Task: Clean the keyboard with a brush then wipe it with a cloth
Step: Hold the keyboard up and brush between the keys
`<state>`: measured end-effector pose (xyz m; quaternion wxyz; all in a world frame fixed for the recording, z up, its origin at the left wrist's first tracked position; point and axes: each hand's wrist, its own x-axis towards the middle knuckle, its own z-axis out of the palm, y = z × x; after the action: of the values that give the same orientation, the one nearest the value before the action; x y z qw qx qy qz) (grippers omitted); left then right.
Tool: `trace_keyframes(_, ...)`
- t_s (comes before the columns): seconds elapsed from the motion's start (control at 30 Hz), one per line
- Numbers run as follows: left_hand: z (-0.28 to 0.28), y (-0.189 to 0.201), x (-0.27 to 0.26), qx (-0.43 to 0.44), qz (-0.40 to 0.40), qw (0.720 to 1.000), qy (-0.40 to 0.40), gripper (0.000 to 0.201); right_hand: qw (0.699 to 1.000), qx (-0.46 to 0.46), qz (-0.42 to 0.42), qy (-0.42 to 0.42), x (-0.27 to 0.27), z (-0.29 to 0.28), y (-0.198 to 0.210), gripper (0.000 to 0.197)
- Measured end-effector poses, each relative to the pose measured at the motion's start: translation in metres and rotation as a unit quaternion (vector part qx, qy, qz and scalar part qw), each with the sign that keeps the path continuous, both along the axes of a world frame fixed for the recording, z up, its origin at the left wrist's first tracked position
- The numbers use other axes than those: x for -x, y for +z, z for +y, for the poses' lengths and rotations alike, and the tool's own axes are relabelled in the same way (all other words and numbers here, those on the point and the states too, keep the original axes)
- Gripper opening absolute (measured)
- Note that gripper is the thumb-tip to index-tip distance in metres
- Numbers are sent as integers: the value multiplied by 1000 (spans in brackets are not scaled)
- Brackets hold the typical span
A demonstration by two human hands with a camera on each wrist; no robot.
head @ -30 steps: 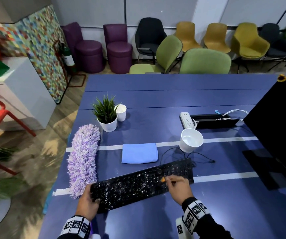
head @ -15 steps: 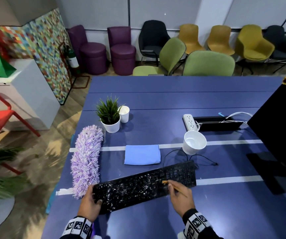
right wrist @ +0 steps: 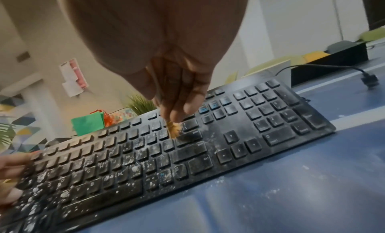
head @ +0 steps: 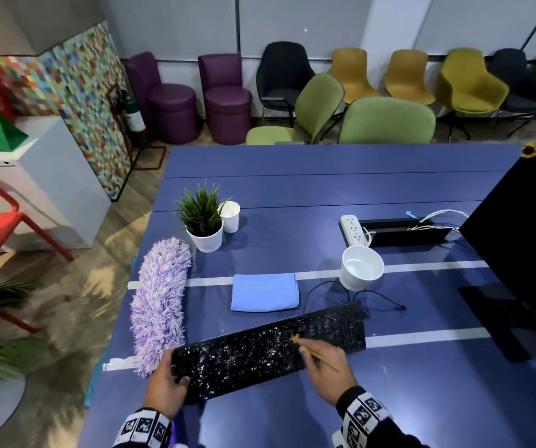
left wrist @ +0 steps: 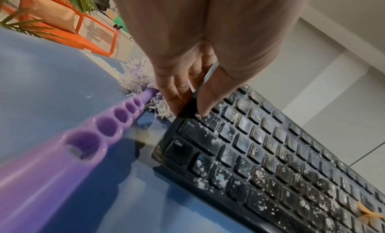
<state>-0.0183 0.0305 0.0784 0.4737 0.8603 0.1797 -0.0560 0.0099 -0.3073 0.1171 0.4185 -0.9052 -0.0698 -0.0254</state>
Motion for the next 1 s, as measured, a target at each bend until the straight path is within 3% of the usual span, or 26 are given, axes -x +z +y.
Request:
trace_keyframes(0.07,1,-1,0,1,3,1000,2,56,1000,8,11,12,2,-1,1,39)
trace_keyframes(0.13,0,1,0,7,4,1000,2,56,998,-13,-8,-62,-4,-10,4,23)
trace_keyframes(0.2,-1,3,2,1,-1,1000,3,57,992,-23,-40,-114,-9,-18,8,22)
trace_keyframes(0.27,-2,5,2,-4,-9,1000,8,58,994,-22,-41,-103,-10,-21,7,22)
trace_keyframes(0.4,-1,3,0,0,6,1000,7,58,996,17,47,-71,-2,-25,-7,22)
trace_keyframes(0.47,0,2,0,-1,5,1000,5,58,996,-6,14,-87,0,-27,-4,15)
trace_keyframes(0.53,1,1,1,-3,3,1000,7,58,996,-11,-16,-84,1,-25,-3,19)
trace_keyframes(0.67,-2,4,0,6,-3,1000,6,58,996,23,61,-65,0,-23,-11,17)
trace_keyframes(0.8,0,2,1,16,2,1000,7,57,997,-9,-6,-76,-1,-24,-12,19)
trace_keyframes(0.93,-5,8,1,15,2,1000,10,59,994,45,87,-50,3,-31,-21,26)
trace_keyframes(1.0,-7,14,0,17,-2,1000,11,57,996,5,48,-72,1,-31,-13,24)
